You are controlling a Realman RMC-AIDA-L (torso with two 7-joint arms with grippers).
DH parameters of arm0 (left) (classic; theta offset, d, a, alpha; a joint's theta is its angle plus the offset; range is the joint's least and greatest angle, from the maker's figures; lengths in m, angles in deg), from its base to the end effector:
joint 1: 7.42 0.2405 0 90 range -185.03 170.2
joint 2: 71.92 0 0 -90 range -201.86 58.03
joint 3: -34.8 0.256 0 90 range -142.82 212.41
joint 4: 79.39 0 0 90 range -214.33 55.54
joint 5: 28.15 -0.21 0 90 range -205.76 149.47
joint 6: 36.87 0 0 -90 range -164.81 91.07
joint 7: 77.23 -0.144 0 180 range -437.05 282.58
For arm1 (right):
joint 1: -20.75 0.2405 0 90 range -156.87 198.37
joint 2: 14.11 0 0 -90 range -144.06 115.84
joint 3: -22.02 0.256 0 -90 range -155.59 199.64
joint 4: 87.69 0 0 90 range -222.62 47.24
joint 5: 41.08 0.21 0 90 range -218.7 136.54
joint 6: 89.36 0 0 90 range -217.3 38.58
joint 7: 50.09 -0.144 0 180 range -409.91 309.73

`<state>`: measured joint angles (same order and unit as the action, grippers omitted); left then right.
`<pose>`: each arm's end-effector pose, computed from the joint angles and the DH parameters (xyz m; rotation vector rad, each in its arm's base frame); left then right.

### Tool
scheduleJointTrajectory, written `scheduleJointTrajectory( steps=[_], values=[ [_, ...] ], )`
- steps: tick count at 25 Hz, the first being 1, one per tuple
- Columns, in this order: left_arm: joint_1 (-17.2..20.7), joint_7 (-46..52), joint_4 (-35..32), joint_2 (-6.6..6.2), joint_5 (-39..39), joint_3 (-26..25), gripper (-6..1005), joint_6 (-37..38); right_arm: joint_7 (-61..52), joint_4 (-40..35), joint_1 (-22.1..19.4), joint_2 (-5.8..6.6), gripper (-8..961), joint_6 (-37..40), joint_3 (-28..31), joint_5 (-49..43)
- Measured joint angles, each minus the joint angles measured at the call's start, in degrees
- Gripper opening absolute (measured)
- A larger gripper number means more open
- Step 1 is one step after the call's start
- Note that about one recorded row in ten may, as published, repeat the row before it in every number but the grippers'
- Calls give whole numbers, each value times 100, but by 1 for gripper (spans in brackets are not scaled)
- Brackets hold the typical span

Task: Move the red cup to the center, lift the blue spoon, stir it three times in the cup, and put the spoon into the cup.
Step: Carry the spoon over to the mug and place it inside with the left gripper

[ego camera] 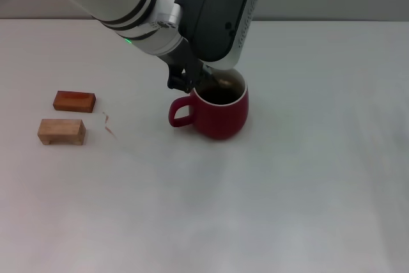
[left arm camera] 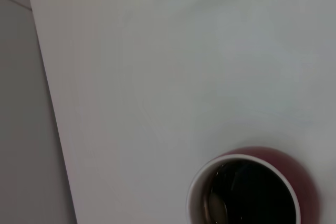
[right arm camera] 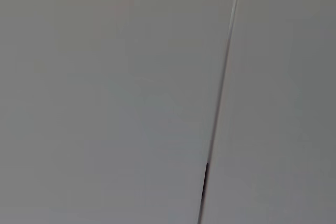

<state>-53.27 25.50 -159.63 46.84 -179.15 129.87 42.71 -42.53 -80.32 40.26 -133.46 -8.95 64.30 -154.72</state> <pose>-0.0792 0.3755 -0.0370 -2.6690 0.7828 0.7174 0.3543 0.2893 0.0254 -1.3457 0.3145 0.5267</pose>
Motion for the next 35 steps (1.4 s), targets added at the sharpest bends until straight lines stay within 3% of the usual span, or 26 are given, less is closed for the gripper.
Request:
scheduleJointTrajectory(
  steps=[19,35],
  values=[
    [69,103,-362,-3,-208,-28,134,882,0,20,-2,-18,695,1,0,-9],
    [24,110,-327,35,67,177,134,392,0,19,-44,-11,696,1,-9,-9]
  ],
)
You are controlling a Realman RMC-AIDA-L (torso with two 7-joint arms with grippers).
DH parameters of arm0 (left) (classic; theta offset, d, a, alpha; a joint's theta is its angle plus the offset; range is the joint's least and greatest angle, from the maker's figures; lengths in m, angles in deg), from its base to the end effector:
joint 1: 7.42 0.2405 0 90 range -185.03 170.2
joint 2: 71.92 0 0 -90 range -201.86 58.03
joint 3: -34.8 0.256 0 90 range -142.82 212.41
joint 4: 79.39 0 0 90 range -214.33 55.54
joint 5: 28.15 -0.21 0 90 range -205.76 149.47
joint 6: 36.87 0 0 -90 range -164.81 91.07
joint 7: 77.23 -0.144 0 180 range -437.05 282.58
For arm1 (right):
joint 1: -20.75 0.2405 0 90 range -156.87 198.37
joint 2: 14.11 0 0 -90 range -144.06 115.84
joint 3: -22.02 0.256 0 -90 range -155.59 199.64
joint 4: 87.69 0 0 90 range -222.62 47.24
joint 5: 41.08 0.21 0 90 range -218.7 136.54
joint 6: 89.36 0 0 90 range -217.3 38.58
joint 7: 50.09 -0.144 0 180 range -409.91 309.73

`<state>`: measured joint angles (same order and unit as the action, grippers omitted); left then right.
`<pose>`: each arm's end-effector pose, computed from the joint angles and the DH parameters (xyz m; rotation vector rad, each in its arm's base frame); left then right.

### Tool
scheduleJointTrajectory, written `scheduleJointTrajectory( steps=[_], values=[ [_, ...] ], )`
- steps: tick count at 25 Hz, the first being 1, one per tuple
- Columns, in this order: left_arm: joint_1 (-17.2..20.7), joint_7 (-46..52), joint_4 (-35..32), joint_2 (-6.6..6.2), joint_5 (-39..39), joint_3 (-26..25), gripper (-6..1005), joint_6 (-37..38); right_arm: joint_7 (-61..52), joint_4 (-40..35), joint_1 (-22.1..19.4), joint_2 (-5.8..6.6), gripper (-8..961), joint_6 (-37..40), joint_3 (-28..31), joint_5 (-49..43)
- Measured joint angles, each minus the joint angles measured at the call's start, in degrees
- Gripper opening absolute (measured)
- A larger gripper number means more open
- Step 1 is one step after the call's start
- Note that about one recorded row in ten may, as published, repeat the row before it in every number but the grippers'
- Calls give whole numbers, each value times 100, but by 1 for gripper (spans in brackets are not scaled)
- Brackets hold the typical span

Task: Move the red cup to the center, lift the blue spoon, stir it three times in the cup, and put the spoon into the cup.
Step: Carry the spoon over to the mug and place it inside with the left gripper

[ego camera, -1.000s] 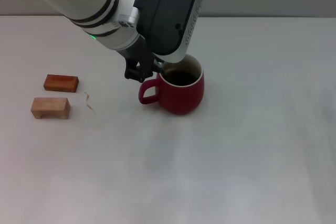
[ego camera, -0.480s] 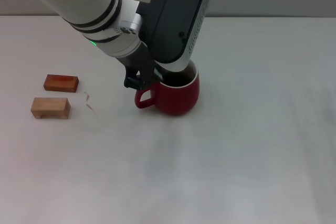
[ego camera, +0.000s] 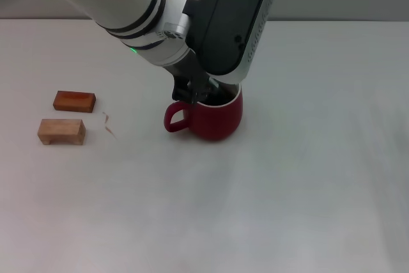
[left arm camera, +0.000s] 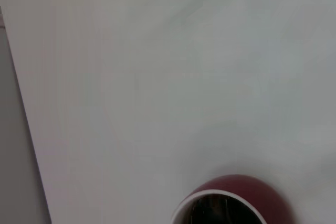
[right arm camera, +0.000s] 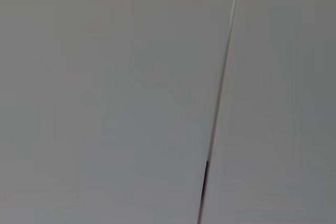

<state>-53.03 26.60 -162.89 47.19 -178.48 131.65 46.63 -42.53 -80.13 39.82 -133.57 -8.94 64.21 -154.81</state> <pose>-0.0716 0.3602 -0.0400 -2.7053 0.8225 0.7317 0.3552 0.2868 0.0238 -1.3468 0.3207 0.5256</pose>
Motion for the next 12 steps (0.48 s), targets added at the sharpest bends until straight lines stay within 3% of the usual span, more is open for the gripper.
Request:
scheduleJointTrajectory(
  steps=[12],
  values=[
    [10,23,331,-25,-232,38,137,-428,0,20,-88,1,696,51,0,1]
  ],
)
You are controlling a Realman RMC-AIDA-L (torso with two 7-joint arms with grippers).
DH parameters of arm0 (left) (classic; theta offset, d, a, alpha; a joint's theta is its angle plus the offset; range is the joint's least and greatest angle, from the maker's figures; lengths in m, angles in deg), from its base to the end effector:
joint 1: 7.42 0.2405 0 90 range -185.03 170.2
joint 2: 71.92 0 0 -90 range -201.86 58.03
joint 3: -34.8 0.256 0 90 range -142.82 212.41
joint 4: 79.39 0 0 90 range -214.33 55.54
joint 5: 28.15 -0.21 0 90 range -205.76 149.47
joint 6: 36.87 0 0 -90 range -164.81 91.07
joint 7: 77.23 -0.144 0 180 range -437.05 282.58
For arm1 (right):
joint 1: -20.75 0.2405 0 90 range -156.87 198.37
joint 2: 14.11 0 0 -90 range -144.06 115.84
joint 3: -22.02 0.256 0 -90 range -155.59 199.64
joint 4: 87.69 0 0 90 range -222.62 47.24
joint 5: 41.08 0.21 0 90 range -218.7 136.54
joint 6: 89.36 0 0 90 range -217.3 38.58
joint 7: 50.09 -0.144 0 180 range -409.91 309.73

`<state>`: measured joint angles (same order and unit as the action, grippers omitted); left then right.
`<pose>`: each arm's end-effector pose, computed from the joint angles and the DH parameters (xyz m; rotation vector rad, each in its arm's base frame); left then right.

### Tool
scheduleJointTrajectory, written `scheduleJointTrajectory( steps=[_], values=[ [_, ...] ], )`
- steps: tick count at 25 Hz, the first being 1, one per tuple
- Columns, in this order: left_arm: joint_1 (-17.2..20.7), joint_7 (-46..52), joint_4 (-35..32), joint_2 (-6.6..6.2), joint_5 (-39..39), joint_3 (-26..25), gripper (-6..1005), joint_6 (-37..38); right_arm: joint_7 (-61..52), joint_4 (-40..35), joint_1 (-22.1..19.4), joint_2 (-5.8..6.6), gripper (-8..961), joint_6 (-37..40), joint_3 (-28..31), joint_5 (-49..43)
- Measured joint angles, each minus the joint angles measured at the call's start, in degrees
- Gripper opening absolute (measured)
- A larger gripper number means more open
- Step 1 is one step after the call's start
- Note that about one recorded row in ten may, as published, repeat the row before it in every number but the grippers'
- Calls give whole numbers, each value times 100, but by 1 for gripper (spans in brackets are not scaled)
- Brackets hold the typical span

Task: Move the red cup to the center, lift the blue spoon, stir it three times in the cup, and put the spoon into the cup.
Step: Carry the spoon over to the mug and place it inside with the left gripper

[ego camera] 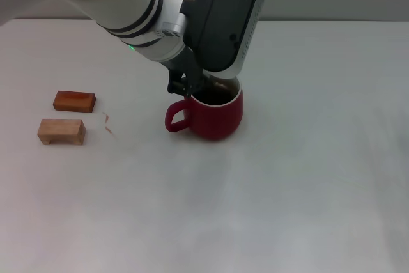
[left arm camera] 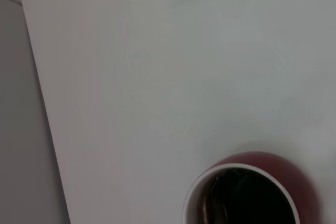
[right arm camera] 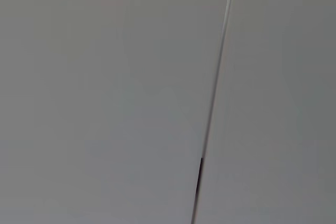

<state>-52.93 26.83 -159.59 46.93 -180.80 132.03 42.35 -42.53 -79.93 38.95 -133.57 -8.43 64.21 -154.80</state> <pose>-0.0828 0.3729 -0.0421 -2.6574 0.7880 0.7627 0.3578 0.2815 0.0243 -1.3390 0.3247 0.5220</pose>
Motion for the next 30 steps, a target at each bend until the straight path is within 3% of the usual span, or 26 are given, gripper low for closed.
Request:
scheduleJointTrajectory(
  steps=[15,30],
  values=[
    [206,23,-389,-19,-19,-21,141,591,0,60,34,10,695,-38,-68,0],
    [286,335,-353,16,231,311,145,-33,0,59,18,10,694,-52,-70,-1]
  ],
)
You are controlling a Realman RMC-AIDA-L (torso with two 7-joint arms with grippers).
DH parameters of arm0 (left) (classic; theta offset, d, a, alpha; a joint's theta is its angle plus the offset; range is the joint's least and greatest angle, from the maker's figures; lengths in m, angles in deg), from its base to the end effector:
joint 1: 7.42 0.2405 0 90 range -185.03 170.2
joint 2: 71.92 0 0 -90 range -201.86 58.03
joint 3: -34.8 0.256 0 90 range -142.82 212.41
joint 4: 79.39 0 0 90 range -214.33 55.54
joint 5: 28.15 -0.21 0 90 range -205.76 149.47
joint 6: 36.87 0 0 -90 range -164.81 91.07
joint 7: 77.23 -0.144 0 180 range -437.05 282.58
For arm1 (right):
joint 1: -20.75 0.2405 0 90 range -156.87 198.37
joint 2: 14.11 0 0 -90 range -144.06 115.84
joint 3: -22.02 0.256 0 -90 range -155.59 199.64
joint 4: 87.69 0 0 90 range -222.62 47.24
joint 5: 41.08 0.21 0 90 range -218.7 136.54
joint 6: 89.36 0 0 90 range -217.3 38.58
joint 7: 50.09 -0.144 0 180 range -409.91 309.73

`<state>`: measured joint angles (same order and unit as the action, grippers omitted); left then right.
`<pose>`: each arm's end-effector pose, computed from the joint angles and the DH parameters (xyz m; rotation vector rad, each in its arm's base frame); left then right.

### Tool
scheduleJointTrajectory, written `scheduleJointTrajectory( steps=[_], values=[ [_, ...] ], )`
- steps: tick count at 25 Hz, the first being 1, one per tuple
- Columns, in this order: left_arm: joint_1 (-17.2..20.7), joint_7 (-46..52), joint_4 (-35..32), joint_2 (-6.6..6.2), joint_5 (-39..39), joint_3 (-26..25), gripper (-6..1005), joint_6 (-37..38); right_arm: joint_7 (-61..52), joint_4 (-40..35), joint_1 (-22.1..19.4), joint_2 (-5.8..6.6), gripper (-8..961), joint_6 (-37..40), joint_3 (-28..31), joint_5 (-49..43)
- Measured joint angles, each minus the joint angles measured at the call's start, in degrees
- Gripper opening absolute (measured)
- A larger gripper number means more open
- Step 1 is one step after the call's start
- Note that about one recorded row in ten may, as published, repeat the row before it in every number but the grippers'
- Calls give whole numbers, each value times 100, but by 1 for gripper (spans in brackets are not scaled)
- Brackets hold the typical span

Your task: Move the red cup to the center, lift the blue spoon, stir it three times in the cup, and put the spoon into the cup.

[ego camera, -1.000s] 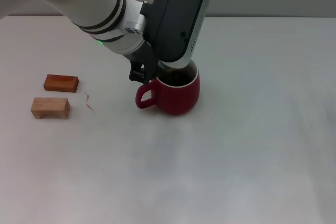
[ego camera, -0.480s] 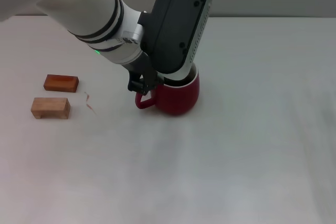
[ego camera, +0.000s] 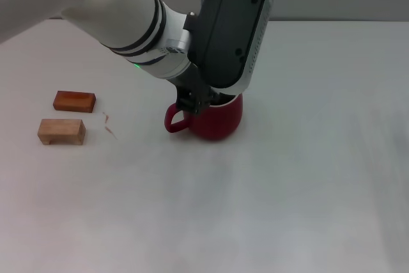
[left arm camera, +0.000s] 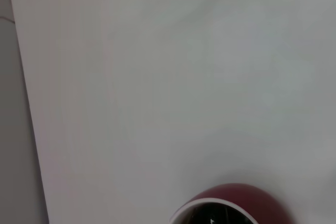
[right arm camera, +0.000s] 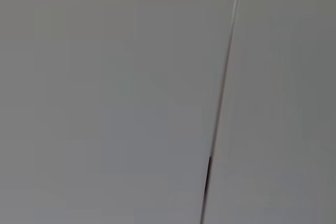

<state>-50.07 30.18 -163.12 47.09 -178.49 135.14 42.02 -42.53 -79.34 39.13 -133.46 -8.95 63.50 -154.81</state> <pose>-0.0810 0.3557 -0.0506 -2.6988 0.7560 0.6928 0.3553 0.2838 0.0216 -1.3543 0.3269 0.5304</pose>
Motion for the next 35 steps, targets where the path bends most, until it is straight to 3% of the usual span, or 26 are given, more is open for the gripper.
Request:
scheduleJointTrajectory(
  steps=[18,20,27,31,35],
  values=[
    [-279,434,283,9,-48,-84,149,360,0,0,43,9,695,0,0,7],
    [-272,439,222,9,-56,-96,282,369,0,0,43,9,696,0,0,6],
    [-188,493,-129,-12,-61,-159,281,375,0,-1,26,9,696,1,0,3],
    [-71,594,-409,-21,86,-450,280,165,0,0,16,9,695,1,0,5],
    [118,550,-504,-45,776,-1036,279,-345,0,0,12,8,695,1,0,15]
  ],
)
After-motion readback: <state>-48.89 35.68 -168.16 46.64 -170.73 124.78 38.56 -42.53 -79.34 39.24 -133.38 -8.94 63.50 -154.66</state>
